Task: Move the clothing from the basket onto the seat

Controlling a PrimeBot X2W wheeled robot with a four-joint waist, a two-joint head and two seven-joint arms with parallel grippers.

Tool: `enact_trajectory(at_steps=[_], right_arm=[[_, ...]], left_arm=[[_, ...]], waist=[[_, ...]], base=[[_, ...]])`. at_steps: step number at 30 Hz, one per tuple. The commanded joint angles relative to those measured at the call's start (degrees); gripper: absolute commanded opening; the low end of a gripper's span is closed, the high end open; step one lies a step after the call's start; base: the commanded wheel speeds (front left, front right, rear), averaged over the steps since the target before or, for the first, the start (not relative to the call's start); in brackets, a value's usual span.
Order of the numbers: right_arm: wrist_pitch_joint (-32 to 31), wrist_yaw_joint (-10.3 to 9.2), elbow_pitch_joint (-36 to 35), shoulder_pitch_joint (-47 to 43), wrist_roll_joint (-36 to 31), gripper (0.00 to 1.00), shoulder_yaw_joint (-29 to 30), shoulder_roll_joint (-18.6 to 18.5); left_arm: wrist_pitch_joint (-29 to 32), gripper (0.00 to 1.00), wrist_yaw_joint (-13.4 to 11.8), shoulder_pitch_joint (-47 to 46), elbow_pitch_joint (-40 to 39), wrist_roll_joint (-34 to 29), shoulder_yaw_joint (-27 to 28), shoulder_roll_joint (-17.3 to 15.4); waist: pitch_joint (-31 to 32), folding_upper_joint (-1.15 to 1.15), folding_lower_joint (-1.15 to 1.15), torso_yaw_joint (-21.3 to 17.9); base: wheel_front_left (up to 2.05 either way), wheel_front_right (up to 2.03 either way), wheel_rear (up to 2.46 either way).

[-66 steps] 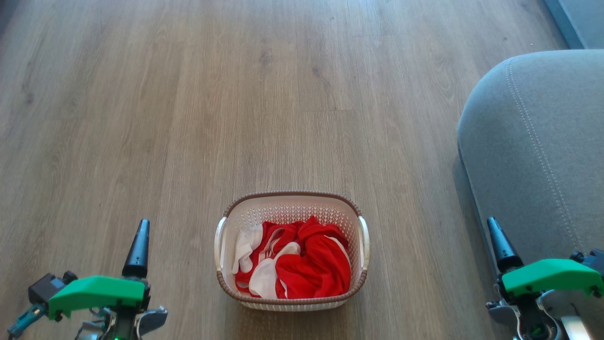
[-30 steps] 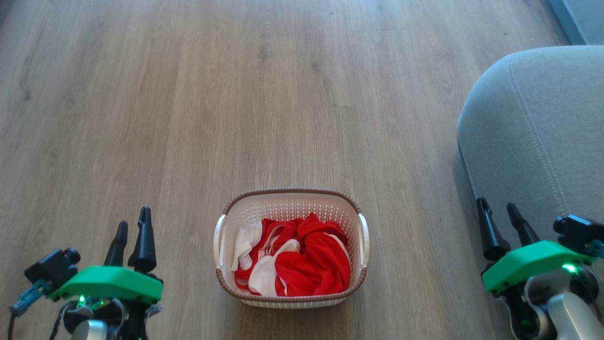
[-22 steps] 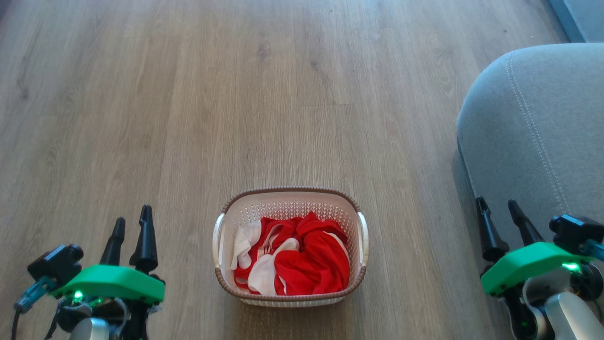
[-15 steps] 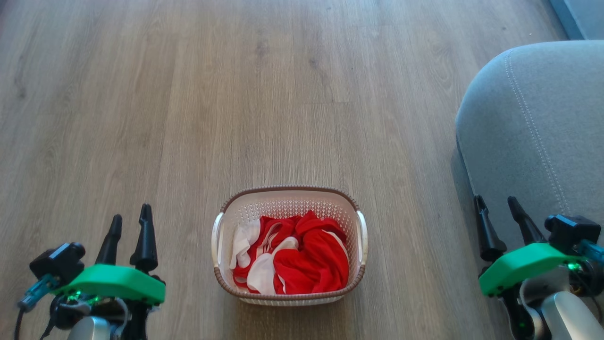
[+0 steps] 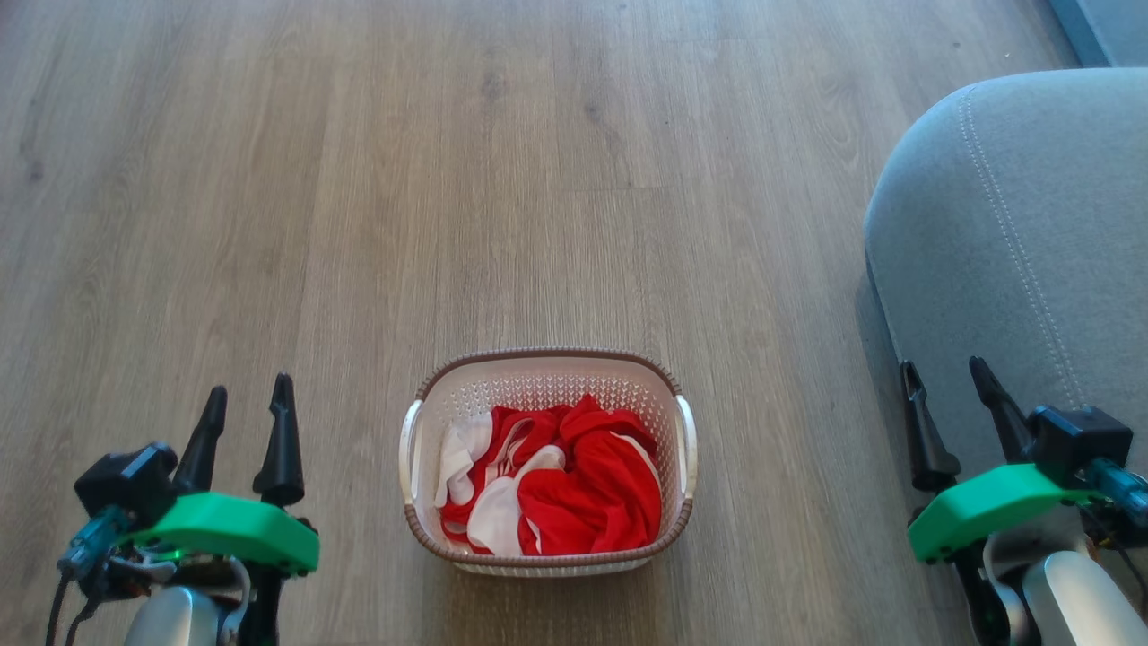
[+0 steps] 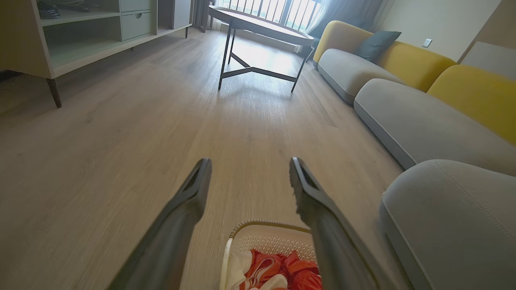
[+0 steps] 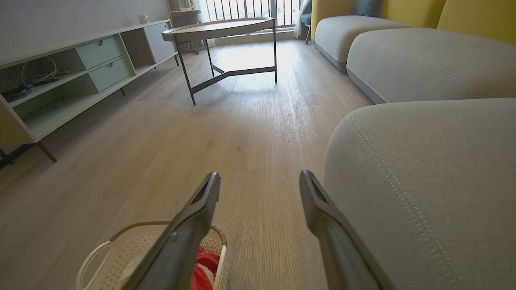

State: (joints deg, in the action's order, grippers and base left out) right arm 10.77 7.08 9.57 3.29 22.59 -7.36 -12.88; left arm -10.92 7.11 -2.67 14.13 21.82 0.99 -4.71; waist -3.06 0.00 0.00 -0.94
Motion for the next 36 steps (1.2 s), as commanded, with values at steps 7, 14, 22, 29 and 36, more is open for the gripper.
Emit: enact_trajectory(at_steps=[7,14,22,29,36], right_arm=[[2.1,0.37,-2.5,1.6,-3.4,1.00,-1.0,-1.3],[3.3,0.39,-2.7,1.5,-5.9,1.00,-1.4,-2.0],[4.2,0.41,-3.0,1.3,-8.2,1.00,-1.7,-2.4],[4.2,0.41,-2.8,1.4,-8.0,1.00,-1.6,-2.3],[4.2,0.41,-2.8,1.5,-8.0,1.00,-1.6,-2.1]], left_arm=[[-1.9,1.00,0.3,-3.0,-1.7,-5.9,1.4,-1.7],[-3.1,1.00,0.4,-3.2,-1.4,-10.0,1.2,-2.1],[-4.1,1.00,0.4,-3.3,-1.2,-13.6,1.2,-2.3],[-4.1,1.00,0.4,-3.4,-1.1,-13.5,1.3,-2.4],[-4.1,1.00,0.4,-3.6,-0.9,-13.5,1.3,-2.4]], waist=[[-0.1,0.00,0.00,-0.1],[-0.4,0.00,0.00,-0.2],[-0.5,0.00,0.00,-0.2],[-0.6,0.00,0.00,-0.3],[-0.9,0.00,0.00,-0.2]], base=[[0.00,0.00,0.00],[0.00,0.00,0.00],[0.00,0.00,0.00],[0.00,0.00,0.00],[0.00,0.00,0.00]])
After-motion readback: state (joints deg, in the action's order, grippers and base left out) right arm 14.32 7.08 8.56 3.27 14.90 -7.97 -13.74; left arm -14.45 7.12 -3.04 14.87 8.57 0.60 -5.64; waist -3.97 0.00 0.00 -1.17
